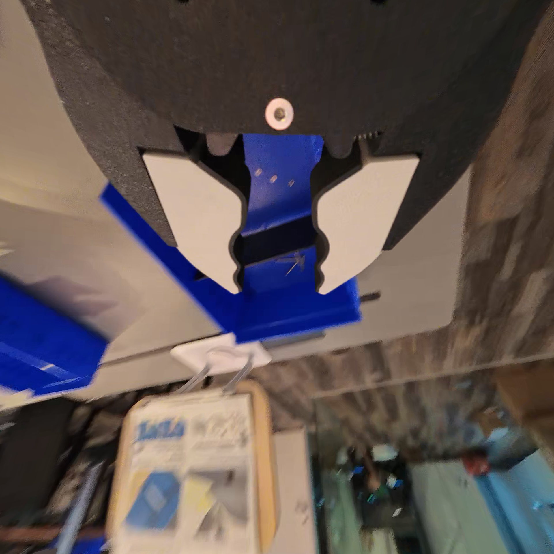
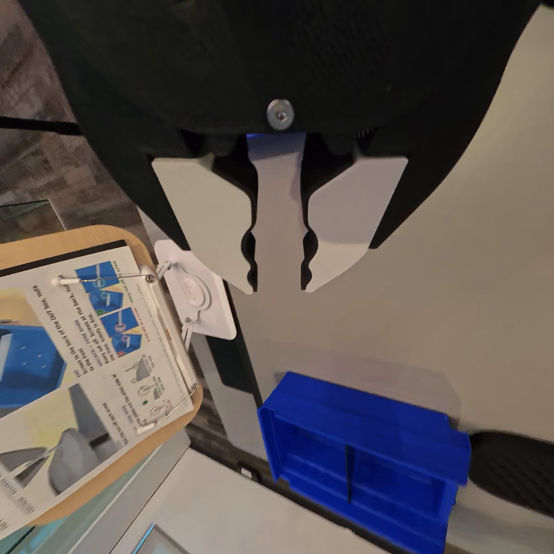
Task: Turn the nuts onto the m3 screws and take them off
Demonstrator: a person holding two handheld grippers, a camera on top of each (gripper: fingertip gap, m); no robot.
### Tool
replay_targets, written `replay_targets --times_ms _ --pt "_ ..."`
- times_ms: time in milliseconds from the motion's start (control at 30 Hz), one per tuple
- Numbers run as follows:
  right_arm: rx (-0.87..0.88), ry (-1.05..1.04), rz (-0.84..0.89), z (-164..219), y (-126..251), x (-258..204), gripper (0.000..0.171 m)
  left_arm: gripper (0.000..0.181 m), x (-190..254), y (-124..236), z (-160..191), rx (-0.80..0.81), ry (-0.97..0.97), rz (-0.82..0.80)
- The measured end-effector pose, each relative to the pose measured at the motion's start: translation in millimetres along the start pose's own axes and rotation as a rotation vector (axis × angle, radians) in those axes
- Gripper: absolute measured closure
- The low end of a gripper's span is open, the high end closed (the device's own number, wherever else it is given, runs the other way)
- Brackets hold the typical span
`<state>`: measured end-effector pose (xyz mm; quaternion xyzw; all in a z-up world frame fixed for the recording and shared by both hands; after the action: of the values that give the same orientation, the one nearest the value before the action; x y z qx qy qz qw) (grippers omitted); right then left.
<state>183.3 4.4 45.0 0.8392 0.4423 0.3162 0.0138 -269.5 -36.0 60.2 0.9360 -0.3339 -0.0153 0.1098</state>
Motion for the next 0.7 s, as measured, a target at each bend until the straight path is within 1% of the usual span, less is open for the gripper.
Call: replay_targets --times_ms 67,133,200,300,333,367,433,467,500,533,567,600,700 --pt "0.058 -0.06 0.002 -8 -1 2 0.143 0.133 20 -3 -30 0.077 -0.001 0.127" --pt "0.11 -0.136 -0.004 -15 -3 5 0.143 0.133 33 -10 -57 0.071 0.01 0.216" --pt "0.165 -0.211 -0.016 -21 -5 7 0.142 0.134 47 -19 -76 -0.018 -0.002 0.3" --pt "0.23 -0.314 -0.051 -28 -9 8 0.14 0.141 60 -38 -88 -0.185 -0.052 0.34" --pt "0.231 -0.34 -0.062 -28 -11 8 0.138 0.145 63 -45 -91 -0.202 -0.057 0.353" --pt "0.224 -0.356 -0.071 -26 -14 7 0.134 0.15 65 -53 -95 -0.184 -0.05 0.352" --pt "0.209 -0.362 -0.086 -23 -21 2 0.13 0.154 68 -63 -95 -0.138 -0.026 0.365" --pt "0.199 -0.354 -0.089 -21 -25 0 0.129 0.154 68 -67 -87 -0.143 -0.025 0.375" --pt "0.19 -0.345 -0.094 -20 -28 -3 0.127 0.156 66 -69 -75 -0.178 -0.034 0.378" --pt "0.182 -0.337 -0.1 -18 -32 -6 0.125 0.156 60 -70 -65 -0.247 -0.038 0.359" --pt "0.173 -0.328 -0.106 -16 -35 -9 0.124 0.153 50 -71 -60 -0.285 -0.028 0.31" --pt "0.167 -0.319 -0.111 -15 -39 -12 0.123 0.151 41 -73 -60 -0.277 -0.02 0.271" --pt "0.175 -0.317 -0.137 -14 -47 -23 0.121 0.153 29 -76 -59 -0.241 0.004 0.265"
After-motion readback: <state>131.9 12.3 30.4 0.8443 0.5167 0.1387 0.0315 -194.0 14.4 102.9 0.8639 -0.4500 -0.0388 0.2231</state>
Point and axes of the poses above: each gripper's, where its closed fingertips meet, y back along the fingers, z out of its underside, x = y × z across the jaws, the point moved 2 cm from there along y, back along the fingers, and after that the axes turned 13 degrees about z, right-handed, at the moved point
